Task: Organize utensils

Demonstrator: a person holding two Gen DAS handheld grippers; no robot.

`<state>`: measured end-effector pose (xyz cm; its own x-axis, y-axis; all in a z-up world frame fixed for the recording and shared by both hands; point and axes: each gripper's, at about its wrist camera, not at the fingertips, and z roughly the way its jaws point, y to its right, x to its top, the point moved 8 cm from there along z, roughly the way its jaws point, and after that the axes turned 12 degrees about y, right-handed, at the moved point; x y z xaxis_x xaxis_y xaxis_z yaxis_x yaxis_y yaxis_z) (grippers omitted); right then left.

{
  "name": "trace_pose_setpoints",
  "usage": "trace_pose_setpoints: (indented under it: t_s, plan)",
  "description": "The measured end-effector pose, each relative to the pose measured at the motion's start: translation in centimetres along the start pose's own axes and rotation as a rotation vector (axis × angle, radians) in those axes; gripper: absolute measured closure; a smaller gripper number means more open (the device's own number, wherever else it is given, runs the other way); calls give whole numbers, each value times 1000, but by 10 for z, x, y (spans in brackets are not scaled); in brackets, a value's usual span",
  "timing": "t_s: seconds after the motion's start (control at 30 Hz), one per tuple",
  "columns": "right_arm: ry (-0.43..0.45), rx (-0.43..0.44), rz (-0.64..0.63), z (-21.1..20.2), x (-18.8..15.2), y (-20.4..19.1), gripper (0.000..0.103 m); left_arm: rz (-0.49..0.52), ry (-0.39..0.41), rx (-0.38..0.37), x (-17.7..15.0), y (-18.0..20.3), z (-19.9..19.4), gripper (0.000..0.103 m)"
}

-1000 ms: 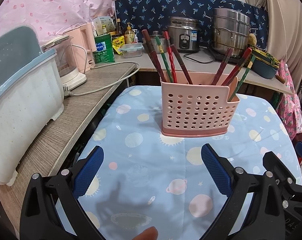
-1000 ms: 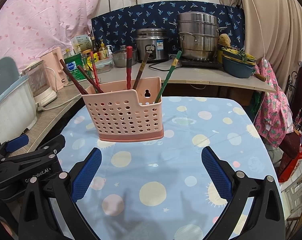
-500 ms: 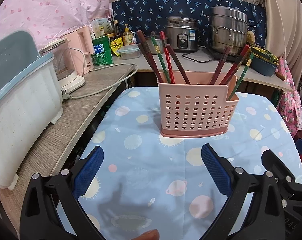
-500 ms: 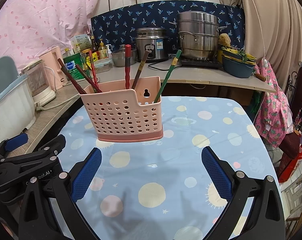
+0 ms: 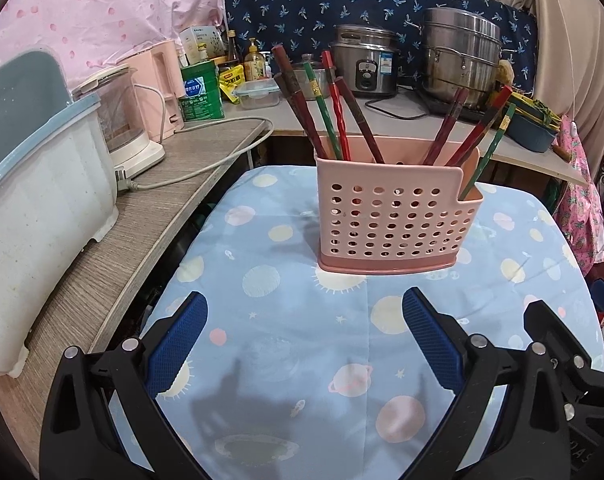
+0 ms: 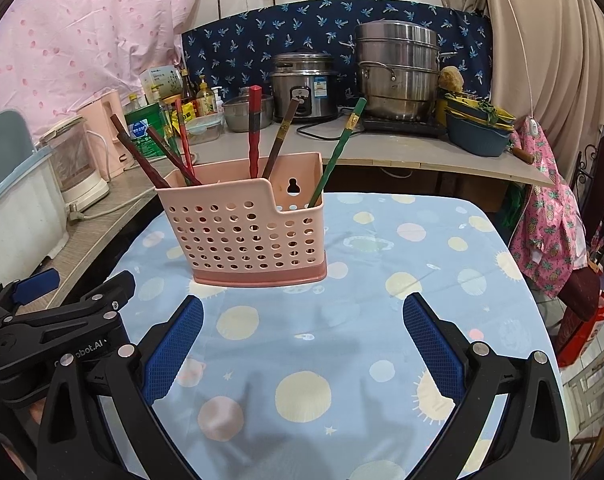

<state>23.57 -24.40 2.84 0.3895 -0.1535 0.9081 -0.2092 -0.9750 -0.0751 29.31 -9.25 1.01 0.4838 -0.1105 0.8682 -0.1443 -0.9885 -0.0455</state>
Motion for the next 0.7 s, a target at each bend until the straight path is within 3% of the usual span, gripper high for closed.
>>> trace_pose_setpoints:
  t_s: [0.7]
  plan:
    - [0, -2, -11, 11, 3, -5, 6, 8, 21, 13, 3, -1, 0, 9]
